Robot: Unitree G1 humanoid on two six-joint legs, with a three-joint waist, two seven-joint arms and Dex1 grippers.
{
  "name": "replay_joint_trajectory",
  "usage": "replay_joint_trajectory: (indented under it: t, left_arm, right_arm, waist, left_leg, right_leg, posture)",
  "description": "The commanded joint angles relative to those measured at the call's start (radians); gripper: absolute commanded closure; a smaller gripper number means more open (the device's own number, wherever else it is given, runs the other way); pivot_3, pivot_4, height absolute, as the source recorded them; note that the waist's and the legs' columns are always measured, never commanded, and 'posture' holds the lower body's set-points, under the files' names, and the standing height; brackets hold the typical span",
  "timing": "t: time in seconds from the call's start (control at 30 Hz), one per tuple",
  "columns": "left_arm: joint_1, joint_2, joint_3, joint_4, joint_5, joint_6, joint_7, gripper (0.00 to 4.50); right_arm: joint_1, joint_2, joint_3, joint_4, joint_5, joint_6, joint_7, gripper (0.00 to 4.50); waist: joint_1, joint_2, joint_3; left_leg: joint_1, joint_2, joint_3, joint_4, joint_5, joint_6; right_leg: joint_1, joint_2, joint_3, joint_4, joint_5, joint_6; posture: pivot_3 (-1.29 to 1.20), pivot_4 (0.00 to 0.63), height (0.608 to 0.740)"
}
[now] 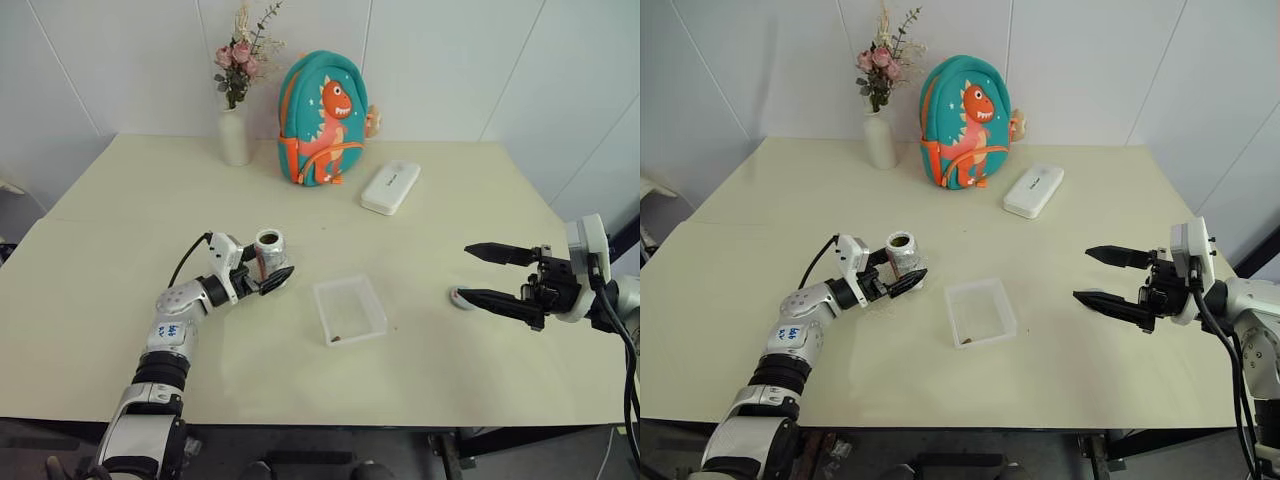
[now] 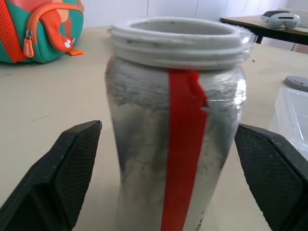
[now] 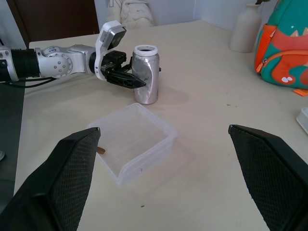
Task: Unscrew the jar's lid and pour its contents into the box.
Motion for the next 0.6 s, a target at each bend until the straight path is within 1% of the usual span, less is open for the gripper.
replay_joint_trajectory:
  t: [0.03, 0.23, 0.43, 0.6]
  left_arm:
    - [-0.010, 0.020, 0.004, -0.035, 0.004, -0.011, -0.025, 0.05]
    - [0.025, 0.075, -0.002, -0.116, -0.005, 0.043, -0.097, 0.05]
    - [0.101, 0.187, 0.009, -0.259, -0.045, 0.174, -0.206, 0.05]
    - [0.147, 0.280, 0.028, -0.311, -0.076, 0.246, -0.295, 0.05]
  right_arm:
    - [-0.010, -0.002, -0.009, -0.014, 0.003, -0.005, -0.002, 0.00]
    - [-0.020, -0.005, -0.005, -0.003, -0.003, -0.004, 0.005, 0.00]
    - [-0.028, -0.025, -0.001, 0.027, -0.009, -0.004, 0.042, 0.00]
    - [-0.030, -0.038, 0.001, 0.041, -0.019, -0.003, 0.068, 0.00]
  waist:
    - [-0.003, 0.000, 0.000]
    - [-0.009, 0.000, 0.000]
    - [-0.010, 0.000, 0.000]
    - [-0.010, 0.000, 0.000]
  left_leg:
    - [0.000, 0.000, 0.000, 0.000, 0.000, 0.000]
    - [0.000, 0.000, 0.000, -0.001, 0.000, 0.000]
    - [0.000, 0.000, 0.000, -0.002, 0.000, 0.000]
    - [0.000, 0.000, 0.000, -0.002, 0.000, 0.000]
  right_leg:
    - [0.000, 0.000, 0.000, 0.000, 0.000, 0.000]
    - [0.000, 0.000, 0.000, 0.000, 0.000, 0.000]
    - [0.000, 0.000, 0.000, -0.001, 0.000, 0.000]
    - [0.000, 0.000, 0.000, -0.001, 0.000, 0.000]
  posture:
    - [0.00, 0.150, 0.740]
    - [0.00, 0.150, 0.740]
    - [0.00, 0.150, 0.740]
    - [0.00, 0.150, 0.740]
